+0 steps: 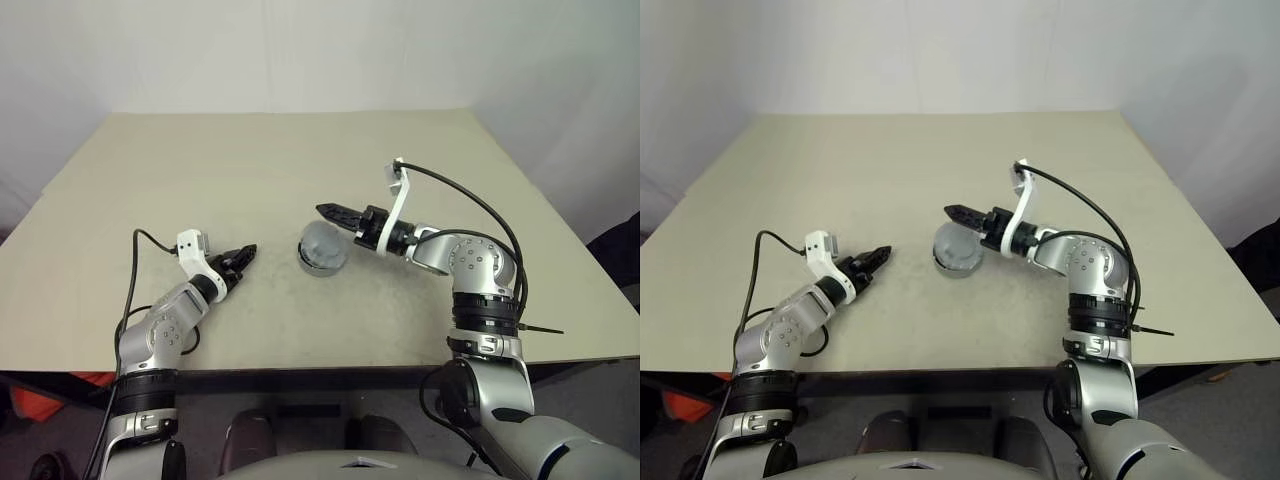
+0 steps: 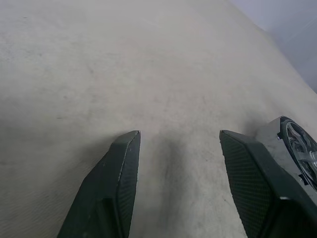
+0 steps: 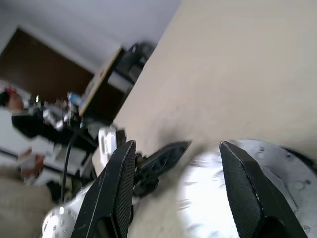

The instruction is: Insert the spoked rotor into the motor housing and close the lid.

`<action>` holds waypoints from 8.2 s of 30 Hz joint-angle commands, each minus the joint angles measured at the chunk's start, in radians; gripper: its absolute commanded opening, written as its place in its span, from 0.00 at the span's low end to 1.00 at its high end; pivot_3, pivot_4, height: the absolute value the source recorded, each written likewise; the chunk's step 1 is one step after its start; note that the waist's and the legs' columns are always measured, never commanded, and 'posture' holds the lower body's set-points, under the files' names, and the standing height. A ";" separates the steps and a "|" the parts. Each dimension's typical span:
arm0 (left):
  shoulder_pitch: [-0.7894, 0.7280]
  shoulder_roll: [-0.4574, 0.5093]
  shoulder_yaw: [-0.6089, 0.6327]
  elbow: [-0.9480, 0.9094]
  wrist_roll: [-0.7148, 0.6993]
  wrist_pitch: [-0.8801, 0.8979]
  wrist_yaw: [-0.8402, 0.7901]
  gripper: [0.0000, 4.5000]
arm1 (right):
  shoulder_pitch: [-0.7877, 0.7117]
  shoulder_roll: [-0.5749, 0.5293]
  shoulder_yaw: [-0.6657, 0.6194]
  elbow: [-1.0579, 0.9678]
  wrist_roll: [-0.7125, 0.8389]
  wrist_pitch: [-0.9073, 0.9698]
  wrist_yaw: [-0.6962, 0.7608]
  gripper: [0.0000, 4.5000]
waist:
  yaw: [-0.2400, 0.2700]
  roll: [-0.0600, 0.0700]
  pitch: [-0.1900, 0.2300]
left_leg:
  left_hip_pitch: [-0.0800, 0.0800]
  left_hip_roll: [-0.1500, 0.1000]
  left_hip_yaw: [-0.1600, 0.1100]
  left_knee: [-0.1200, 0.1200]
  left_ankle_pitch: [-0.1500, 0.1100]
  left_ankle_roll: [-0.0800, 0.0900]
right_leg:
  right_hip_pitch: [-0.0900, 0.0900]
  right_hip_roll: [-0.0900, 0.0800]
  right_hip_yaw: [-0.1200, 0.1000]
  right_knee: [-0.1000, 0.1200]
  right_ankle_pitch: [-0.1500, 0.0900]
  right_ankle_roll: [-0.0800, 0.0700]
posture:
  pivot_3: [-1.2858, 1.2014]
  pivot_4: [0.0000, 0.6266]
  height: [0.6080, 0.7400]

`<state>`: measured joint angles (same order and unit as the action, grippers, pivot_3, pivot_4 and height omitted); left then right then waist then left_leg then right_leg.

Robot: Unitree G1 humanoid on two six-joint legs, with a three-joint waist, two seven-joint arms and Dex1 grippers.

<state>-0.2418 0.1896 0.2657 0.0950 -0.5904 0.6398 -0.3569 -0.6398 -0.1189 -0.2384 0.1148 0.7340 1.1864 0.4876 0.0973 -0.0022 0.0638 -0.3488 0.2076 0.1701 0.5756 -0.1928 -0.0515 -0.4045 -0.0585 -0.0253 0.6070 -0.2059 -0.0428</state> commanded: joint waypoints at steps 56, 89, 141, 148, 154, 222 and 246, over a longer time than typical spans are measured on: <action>-0.001 0.008 0.015 -0.034 0.000 -0.014 0.018 0.60 | 0.008 -0.106 0.431 0.314 -0.587 -0.981 0.325 0.70 | -0.005 -0.001 0.000 | 0.001 0.001 0.000 0.005 -0.004 0.007 | 0.003 0.000 0.000 0.002 0.002 -0.004 | 0.52 0.00 1.00; 0.004 0.006 0.014 -0.041 -0.003 -0.012 0.018 0.60 | -0.016 -0.111 0.431 0.412 -0.654 -1.025 0.344 0.70 | -0.005 -0.001 0.000 | 0.000 0.001 0.000 0.005 -0.005 0.009 | 0.002 0.000 0.000 0.001 0.003 -0.005 | 0.52 0.00 1.00; 0.091 0.211 -0.210 -0.208 0.191 -0.357 -0.361 0.60 | -0.093 -0.133 0.427 0.424 -0.639 -0.904 0.452 0.70 | -0.002 -0.001 -0.001 | 0.001 0.001 0.000 0.005 -0.005 0.010 | 0.003 0.000 0.000 0.003 0.001 -0.004 | 0.52 0.00 1.00; 0.095 0.204 -0.213 -0.213 0.198 -0.360 -0.355 0.60 | -0.090 -0.134 0.446 0.460 -0.684 -0.949 0.416 0.70 | -0.002 -0.001 -0.001 | 0.001 0.001 0.000 0.006 -0.005 0.010 | 0.003 0.000 0.000 0.003 0.001 -0.004 | 0.52 0.00 1.00; 0.102 0.201 -0.214 -0.219 0.200 -0.360 -0.352 0.60 | -0.089 -0.133 0.453 0.464 -0.691 -0.957 0.409 0.70 | -0.003 -0.001 -0.001 | 0.001 0.001 0.000 0.006 -0.005 0.009 | 0.003 0.000 0.000 0.004 0.001 -0.004 | 0.52 0.00 1.00; -0.286 0.009 -0.303 0.238 0.230 -0.087 -0.345 0.02 | -0.067 -0.147 0.479 0.502 -0.742 -0.969 0.339 0.70 | -0.002 -0.001 -0.002 | 0.013 0.000 0.000 0.005 -0.005 0.009 | 0.014 -0.001 0.000 0.003 0.000 -0.001 | 0.52 0.00 1.00; -0.297 0.017 -0.315 0.177 0.243 -0.042 -0.332 0.00 | -0.047 -0.216 0.406 0.210 -0.630 -0.878 0.432 1.00 | 0.003 0.000 -0.001 | -0.002 0.000 0.000 0.004 -0.005 0.010 | 0.002 -0.001 0.000 0.000 0.001 -0.004 | 0.52 0.00 1.00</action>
<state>-0.5211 0.2092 -0.0417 0.2922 -0.3496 0.5973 -0.6851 -0.6717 -0.3125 0.2111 0.4150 0.0622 0.2936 0.9021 0.0999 -0.0023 0.0630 -0.3508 0.2073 0.1703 0.5799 -0.1977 -0.0418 -0.4020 -0.0600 -0.0253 0.6068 -0.2044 -0.0470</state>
